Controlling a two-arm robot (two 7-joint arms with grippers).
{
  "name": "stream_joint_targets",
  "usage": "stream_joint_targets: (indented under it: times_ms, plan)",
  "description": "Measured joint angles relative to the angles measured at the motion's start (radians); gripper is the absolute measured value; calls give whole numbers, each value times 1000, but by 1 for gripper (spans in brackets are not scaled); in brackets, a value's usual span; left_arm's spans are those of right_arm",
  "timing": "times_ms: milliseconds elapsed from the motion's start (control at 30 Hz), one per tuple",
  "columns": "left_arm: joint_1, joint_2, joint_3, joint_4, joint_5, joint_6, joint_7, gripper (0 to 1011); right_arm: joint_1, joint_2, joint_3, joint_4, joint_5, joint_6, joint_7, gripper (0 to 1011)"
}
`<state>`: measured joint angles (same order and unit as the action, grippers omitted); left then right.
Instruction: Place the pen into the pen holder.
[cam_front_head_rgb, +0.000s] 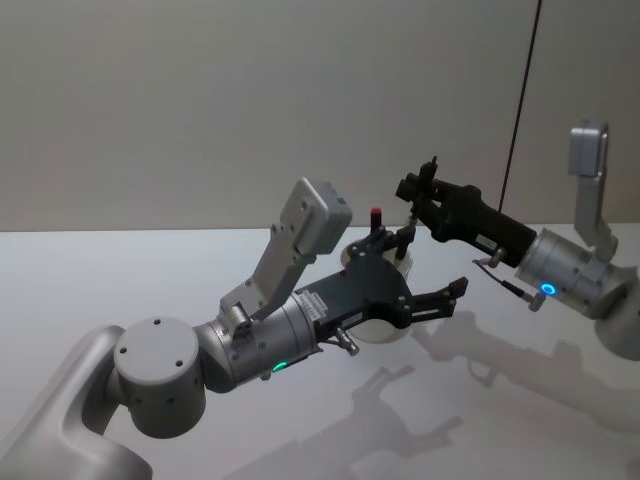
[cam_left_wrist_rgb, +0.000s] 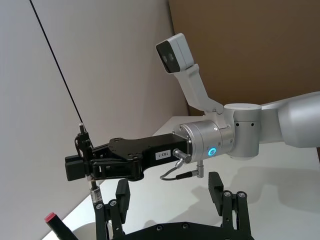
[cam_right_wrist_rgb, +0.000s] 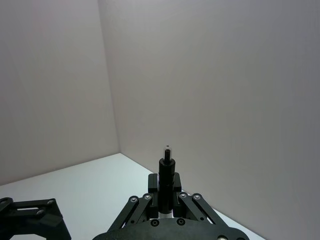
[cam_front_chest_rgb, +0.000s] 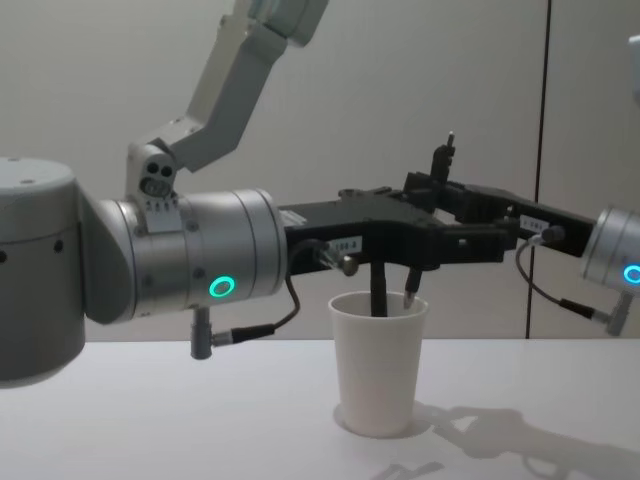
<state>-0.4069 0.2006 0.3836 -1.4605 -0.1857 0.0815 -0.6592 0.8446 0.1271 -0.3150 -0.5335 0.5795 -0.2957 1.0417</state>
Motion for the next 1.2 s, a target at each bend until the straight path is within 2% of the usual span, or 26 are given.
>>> stream_joint_targets:
  times_ms: [433,500,667,700,800,833,900,933,1000,1200]
  plan:
    - [0,0,0,0,0,0,0,1000,44,-21,-11,90,-10,-31,0,130]
    - [0,0,0,0,0,0,0,1000,49,-23,-12,101,-11,-34,1,159]
    - [0,0,0,0,0,0,0,1000,70,-35,-17,142,-12,-50,7,305]
    - [0,0,0,0,0,0,0,1000,72,-36,-17,146,-12,-51,8,360]
    - [0,0,0,0,0,0,0,1000,79,-40,-18,160,-12,-56,11,416]
    - [0,0,0,0,0,0,0,1000,83,-42,-18,168,-12,-59,13,486]
    - [0,0,0,0,0,0,0,1000,89,-45,-19,181,-11,-63,16,527]
    - [0,0,0,0,0,0,0,1000,91,-46,-19,184,-11,-65,17,587]
    - [0,0,0,0,0,0,0,1000,94,-48,-19,191,-11,-68,19,618]
    - [0,0,0,0,0,0,0,999,102,-52,-17,203,-10,-76,25,825]
